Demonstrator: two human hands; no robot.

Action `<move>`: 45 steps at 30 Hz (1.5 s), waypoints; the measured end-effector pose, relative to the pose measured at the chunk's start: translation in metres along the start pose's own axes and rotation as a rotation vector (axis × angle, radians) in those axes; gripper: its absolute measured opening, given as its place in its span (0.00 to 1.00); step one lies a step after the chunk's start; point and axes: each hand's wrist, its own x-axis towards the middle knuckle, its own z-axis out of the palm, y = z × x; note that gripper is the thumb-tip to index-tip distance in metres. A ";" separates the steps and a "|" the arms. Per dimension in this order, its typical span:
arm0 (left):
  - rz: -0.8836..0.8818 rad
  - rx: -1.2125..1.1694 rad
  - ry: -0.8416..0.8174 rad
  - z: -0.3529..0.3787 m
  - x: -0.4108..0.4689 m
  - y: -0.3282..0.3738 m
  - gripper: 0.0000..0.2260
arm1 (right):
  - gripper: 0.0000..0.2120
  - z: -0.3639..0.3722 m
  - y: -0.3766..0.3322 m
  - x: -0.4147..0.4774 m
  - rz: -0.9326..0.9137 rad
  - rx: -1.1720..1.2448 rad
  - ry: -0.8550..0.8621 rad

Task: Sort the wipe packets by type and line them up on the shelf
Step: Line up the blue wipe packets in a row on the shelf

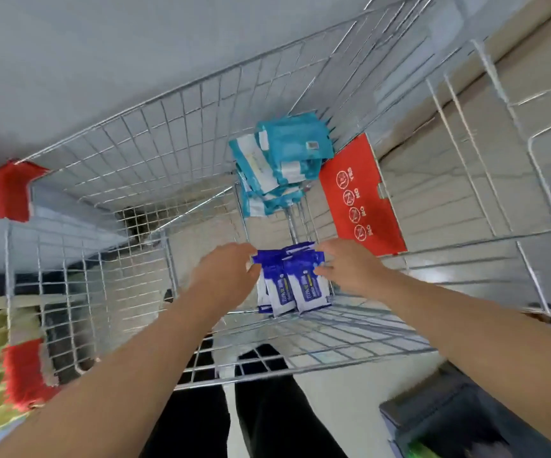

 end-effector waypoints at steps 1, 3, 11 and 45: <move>-0.021 -0.035 -0.016 0.011 0.011 -0.003 0.15 | 0.23 0.009 0.008 0.016 -0.013 -0.011 -0.032; -0.062 -0.108 -0.048 0.034 0.031 -0.010 0.15 | 0.26 0.027 0.022 0.046 -0.035 -0.052 -0.090; -0.146 -0.256 -0.097 0.116 0.100 -0.040 0.15 | 0.31 0.089 0.061 0.117 -0.101 -0.137 -0.162; -0.260 -0.561 -0.052 0.146 0.107 -0.068 0.05 | 0.10 0.101 0.068 0.119 -0.105 -0.032 -0.112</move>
